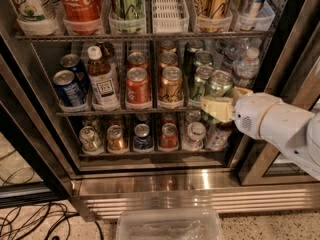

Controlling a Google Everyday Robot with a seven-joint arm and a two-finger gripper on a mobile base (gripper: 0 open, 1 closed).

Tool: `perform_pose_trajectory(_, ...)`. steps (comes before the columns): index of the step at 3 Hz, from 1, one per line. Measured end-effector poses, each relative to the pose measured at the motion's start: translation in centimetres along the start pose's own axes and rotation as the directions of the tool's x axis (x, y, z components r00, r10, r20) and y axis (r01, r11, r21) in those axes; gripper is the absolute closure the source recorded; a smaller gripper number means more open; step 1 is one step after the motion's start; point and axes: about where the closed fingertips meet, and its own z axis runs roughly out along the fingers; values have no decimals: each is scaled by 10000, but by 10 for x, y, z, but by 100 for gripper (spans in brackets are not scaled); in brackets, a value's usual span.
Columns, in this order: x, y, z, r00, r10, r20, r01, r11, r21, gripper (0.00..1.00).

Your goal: Pick green can from middle shelf of fridge

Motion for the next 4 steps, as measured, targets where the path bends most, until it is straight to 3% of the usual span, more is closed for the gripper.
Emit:
perform_pose_trajectory(1,5,22,0,9997,-15,-231,-4,9968,-794,100)
perform_pose_trajectory(2,6,22,0,9997,-17,-231,-2,9968,-797,100)
perform_pose_trajectory(3,8,42,-2,9993,-226,-286,192,9932,-1146,100)
perform_pose_trajectory(4,20,96,-3,9962,-691,-526,550,9708,-2334,100)
